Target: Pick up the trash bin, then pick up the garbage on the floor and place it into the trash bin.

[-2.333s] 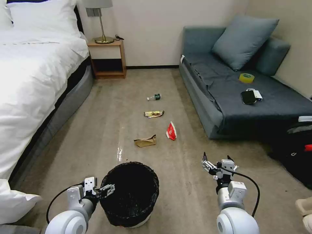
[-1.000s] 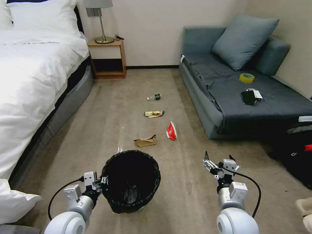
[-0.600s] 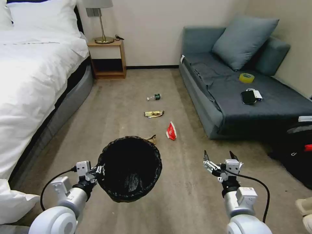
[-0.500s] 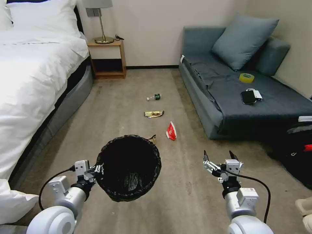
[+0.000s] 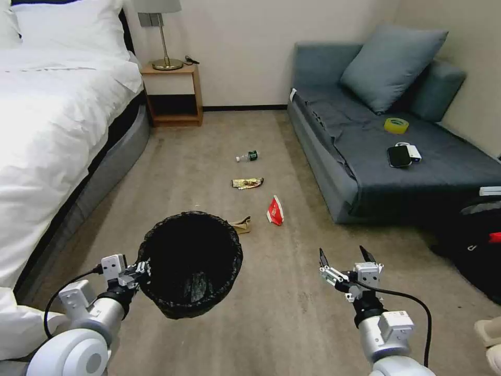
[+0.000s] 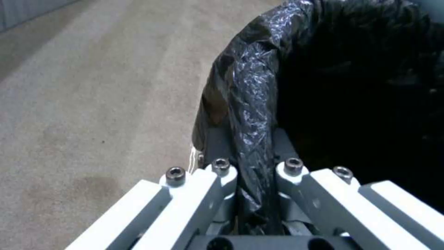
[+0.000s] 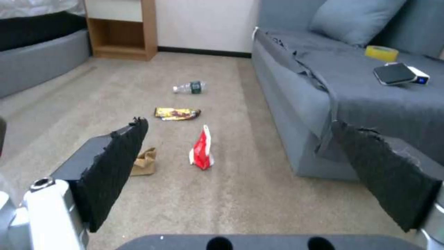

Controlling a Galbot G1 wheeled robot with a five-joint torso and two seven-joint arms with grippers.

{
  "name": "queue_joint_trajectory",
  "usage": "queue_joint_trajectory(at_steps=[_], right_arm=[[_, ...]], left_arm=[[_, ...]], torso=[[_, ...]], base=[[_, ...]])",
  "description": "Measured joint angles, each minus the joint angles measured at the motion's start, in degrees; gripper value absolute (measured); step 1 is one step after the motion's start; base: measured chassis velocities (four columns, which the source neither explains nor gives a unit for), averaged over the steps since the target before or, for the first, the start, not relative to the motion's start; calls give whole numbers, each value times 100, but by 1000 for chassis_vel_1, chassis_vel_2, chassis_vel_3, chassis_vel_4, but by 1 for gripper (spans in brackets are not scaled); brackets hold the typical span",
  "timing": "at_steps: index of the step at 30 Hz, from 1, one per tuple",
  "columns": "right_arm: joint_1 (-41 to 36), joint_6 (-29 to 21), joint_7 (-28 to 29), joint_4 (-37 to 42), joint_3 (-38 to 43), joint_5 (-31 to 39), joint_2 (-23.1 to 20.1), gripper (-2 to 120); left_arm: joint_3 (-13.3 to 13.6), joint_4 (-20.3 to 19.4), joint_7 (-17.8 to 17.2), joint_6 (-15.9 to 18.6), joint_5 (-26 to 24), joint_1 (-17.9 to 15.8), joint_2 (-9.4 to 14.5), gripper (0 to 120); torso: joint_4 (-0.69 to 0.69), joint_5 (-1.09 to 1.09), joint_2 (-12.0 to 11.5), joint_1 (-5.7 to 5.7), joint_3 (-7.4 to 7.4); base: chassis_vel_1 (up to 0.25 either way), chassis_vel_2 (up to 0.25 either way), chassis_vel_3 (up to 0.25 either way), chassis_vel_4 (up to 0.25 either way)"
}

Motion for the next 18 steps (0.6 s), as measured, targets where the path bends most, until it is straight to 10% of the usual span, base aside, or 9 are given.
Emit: queue_joint_trajectory(at_steps=[18], right_arm=[[-62, 161, -197, -77, -78, -216, 100, 100]], left_arm=[[-241, 151, -130, 16, -357, -158, -21, 4]], torso=[[0, 0, 0, 0, 0]], base=[[0, 0, 0, 0]])
